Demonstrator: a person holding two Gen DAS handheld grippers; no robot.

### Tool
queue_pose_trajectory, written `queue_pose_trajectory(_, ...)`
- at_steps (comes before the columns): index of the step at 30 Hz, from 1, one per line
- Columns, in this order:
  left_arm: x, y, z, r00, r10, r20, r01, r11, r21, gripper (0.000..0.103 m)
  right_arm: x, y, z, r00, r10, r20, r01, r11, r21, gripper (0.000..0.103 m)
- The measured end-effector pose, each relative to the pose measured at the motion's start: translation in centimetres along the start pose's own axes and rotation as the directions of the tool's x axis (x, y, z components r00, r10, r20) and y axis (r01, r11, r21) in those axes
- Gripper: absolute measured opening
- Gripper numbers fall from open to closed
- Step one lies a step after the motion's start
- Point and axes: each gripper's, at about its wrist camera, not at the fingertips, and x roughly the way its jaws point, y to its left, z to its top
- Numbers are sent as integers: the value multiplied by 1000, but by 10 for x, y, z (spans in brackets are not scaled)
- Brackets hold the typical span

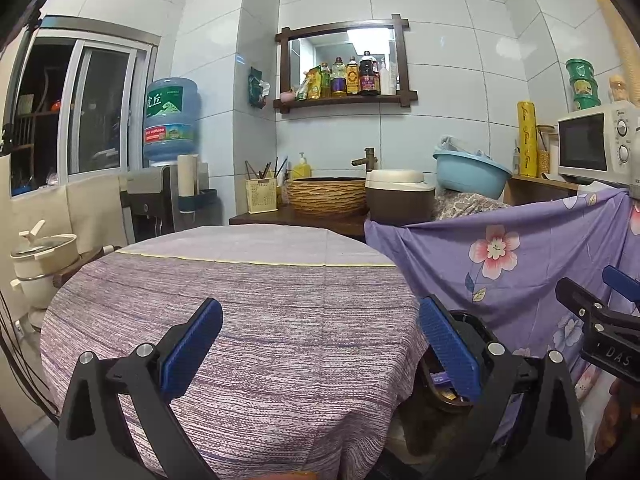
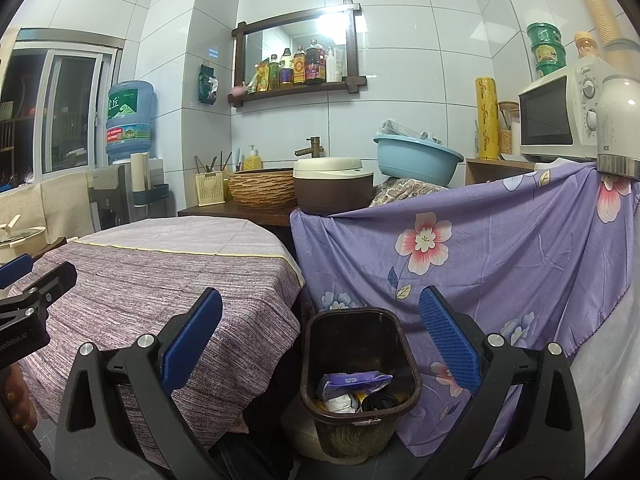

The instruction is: Collect trash

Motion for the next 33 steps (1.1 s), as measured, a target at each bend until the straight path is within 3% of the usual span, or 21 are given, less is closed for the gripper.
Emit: queue_pose_trajectory(33, 1, -3, 0, 1000, 9, -3, -9, 1000, 7, 98, 2, 5, -7, 1000, -2, -11, 2, 1000, 1, 97)
